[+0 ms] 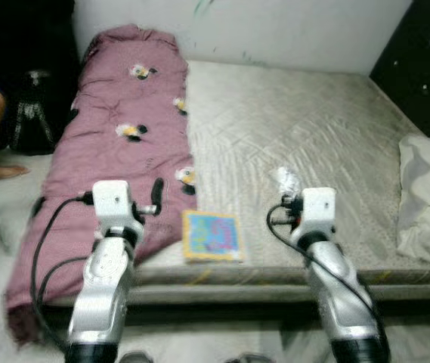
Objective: Clean up the room
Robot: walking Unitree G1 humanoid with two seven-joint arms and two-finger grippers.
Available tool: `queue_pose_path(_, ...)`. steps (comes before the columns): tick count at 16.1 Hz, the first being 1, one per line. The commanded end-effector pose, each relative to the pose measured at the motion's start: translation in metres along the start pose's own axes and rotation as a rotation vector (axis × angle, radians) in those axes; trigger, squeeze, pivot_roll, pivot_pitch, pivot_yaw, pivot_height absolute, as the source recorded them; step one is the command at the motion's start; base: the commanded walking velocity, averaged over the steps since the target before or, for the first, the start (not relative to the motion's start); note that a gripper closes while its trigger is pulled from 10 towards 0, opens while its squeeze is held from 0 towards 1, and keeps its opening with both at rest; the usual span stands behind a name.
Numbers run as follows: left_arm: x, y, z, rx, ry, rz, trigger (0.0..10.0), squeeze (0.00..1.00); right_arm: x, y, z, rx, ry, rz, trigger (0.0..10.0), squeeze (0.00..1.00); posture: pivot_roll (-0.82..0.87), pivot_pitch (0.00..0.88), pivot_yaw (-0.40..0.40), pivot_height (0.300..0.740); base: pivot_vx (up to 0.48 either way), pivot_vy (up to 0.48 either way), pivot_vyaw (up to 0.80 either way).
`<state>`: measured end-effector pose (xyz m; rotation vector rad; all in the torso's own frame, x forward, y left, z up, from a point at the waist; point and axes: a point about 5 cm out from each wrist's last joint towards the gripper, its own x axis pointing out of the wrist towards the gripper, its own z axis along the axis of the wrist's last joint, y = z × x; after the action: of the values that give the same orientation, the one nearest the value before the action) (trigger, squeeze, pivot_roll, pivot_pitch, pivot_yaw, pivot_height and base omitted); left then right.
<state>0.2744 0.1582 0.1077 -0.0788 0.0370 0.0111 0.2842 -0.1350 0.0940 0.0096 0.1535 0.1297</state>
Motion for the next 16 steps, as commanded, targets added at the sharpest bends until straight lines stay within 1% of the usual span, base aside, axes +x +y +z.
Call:
queue_pose_path(1, 0.0025, -0.0063, 0.0029, -0.006, -0.009, -0.010, 10.0, 0.00, 0.0007, -0.0055, 0.0051, -0.019, -0.018, -0.001, 10.0, 0.00, -0.01, 0.059, -0.111, 0.740, 0.000, 0.480, 0.00)
queue_pose_path(3, 0.0028, -0.0063, 0.0045, -0.009, -0.013, -0.006, 10.0, 0.00, 0.0014, -0.0046, 0.0056, -0.025, -0.022, 0.002, 10.0, 0.00, -0.01, 0.053, -0.110, 0.740, 0.000, 0.480, 0.00)
queue_pose_path(4, 0.0028, -0.0048, 0.0043, -0.006, -0.013, -0.001, 10.0, 0.00, 0.0018, -0.0043, 0.0058, -0.004, -0.022, -0.002, 10.0, 0.00, -0.01, 0.054, -0.110, 0.740, 0.000, 0.480, 0.00)
queue_pose_path(5, 0.0023, -0.0040, 0.0030, -0.005, -0.009, 0.001, 10.0, 0.00, 0.0017, -0.0041, 0.0059, -0.004, -0.022, -0.002, 10.0, 0.00, -0.02, 0.056, -0.107, 0.740, 0.000, 0.480, 0.00)
queue_pose_path(9, 0.0023, -0.0063, 0.0028, -0.003, -0.010, -0.001, 10.0, 0.00, 0.0015, -0.0052, 0.0060, -0.013, -0.026, -0.003, 10.0, 0.00, -0.02, 0.056, -0.107, 0.740, 0.000, 0.480, 0.00)
queue_pose_path(11, 0.0023, -0.0062, 0.0048, 0.019, -0.028, 0.001, 10.0, 0.00, 0.0005, -0.0064, 0.0055, -0.018, -0.029, -0.004, 10.0, 0.00, -0.02, 0.056, -0.107, 0.740, 0.000, 0.000, 0.00)
queue_pose_path(13, 0.0019, -0.0062, 0.0044, 0.027, -0.024, 0.000, 10.0, 0.00, 0.0014, -0.0051, 0.0044, -0.035, -0.026, 0.011, 10.0, 0.00, -0.01, 0.060, -0.113, 0.740, 0.000, 0.000, 0.80)
queue_pose_path(16, 0.0008, -0.0045, 0.0050, 0.024, -0.026, 0.013, 10.0, 0.00, 0.0037, -0.0020, 0.0055, -0.036, -0.029, 0.015, 10.0, 0.00, -0.01, 0.062, -0.116, 0.740, 0.000, 0.000, 0.80)
